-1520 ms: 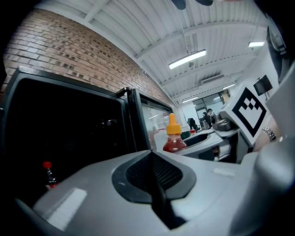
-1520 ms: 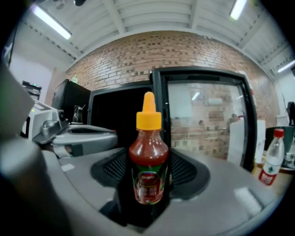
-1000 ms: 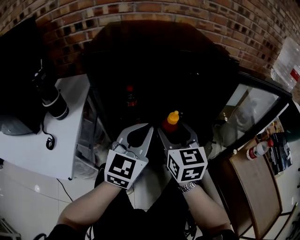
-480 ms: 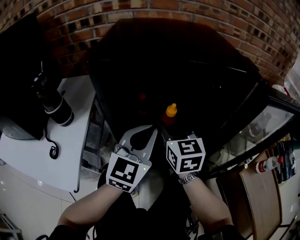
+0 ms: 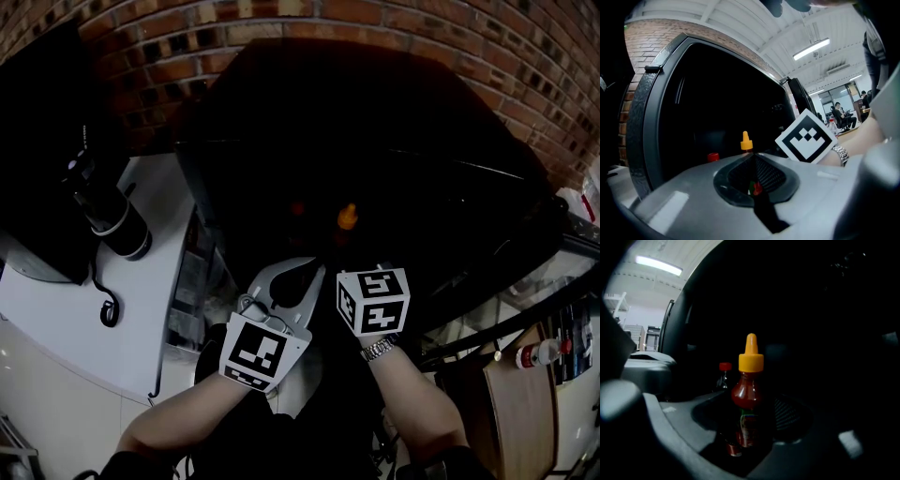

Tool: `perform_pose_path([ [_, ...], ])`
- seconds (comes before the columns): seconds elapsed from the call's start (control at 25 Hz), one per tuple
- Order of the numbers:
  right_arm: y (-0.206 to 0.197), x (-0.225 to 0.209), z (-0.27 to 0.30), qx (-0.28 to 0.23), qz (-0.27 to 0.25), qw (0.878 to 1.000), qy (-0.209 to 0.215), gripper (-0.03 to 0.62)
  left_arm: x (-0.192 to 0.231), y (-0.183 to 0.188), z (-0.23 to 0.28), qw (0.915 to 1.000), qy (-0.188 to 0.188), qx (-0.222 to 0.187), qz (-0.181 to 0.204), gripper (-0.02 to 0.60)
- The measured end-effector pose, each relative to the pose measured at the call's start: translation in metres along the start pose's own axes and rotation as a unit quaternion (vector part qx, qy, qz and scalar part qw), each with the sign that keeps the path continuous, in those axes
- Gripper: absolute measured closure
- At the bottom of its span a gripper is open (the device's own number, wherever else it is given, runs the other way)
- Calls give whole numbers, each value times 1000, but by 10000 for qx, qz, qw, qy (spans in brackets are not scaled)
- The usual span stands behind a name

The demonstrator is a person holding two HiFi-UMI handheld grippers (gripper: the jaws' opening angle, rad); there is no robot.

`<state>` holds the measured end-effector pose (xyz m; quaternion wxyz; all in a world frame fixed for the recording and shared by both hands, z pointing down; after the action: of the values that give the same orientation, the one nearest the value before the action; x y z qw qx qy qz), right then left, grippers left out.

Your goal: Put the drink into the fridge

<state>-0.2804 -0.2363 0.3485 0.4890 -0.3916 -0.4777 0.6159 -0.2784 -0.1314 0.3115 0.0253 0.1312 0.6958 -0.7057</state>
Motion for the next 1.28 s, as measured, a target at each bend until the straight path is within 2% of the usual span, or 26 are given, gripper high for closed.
perform_pose_path([
  [0.56,-17,-10,24,130,47,9998,128,326,12,-8,11,9999,122,73,-21,577],
  [1.0,-20,-12,28,137,104,9996,242,317,8,-11,12,9999,93,101,-31,577],
  [1.28,-22,-12,15,141,179,9996,147,295,6,-8,10,9999,72,86,-47,577],
])
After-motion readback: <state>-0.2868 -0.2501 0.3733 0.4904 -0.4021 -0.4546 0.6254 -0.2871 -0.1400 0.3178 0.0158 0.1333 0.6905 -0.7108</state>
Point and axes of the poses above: the fingertips, and each gripper's own axes: z forward along the fingers, x to its left, y out of its top, the point moved 3 cm from there along -z, backward along the fingers, and after that the axes turned 14 degrees about y, right-handed, at the moved point
